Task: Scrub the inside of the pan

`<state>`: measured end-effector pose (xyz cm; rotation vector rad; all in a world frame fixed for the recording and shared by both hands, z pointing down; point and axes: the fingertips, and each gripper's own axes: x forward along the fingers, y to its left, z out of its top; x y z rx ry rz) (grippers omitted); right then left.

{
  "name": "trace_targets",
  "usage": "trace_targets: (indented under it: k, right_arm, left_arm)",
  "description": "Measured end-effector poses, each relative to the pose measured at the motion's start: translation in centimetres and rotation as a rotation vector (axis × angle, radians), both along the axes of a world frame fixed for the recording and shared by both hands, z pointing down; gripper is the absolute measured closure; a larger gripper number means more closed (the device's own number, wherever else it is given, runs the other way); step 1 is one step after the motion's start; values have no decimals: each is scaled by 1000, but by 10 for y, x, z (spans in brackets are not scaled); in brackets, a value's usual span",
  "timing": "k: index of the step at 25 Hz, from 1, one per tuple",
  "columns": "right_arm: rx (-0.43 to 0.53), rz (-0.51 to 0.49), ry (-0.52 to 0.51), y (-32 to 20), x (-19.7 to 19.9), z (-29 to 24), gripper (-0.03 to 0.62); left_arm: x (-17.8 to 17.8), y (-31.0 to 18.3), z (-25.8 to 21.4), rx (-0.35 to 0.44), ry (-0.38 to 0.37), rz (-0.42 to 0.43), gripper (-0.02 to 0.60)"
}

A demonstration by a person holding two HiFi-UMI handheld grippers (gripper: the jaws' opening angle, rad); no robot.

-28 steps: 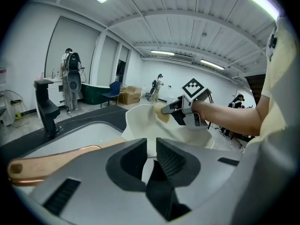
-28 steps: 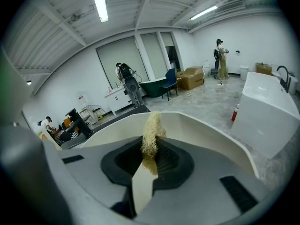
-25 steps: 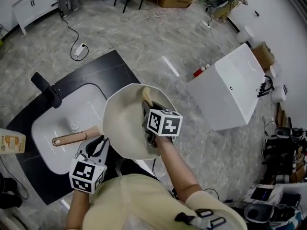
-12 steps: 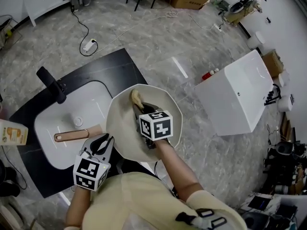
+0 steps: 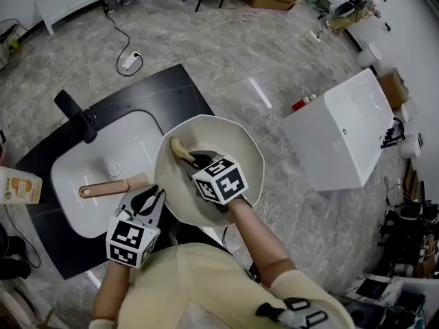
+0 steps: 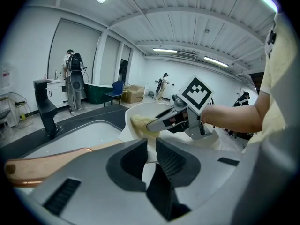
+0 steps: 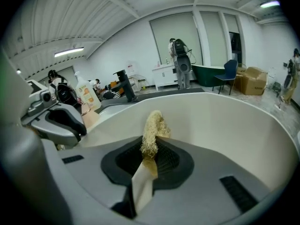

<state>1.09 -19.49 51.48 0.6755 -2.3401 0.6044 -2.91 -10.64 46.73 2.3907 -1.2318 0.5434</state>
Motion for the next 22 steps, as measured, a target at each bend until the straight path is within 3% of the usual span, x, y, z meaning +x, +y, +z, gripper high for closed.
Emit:
trace_targets:
  k: [22]
  right_arm:
    - [-74,-440,131,87,-5,15,537]
  left_arm:
    - [2,0,1,35,-15,59,535]
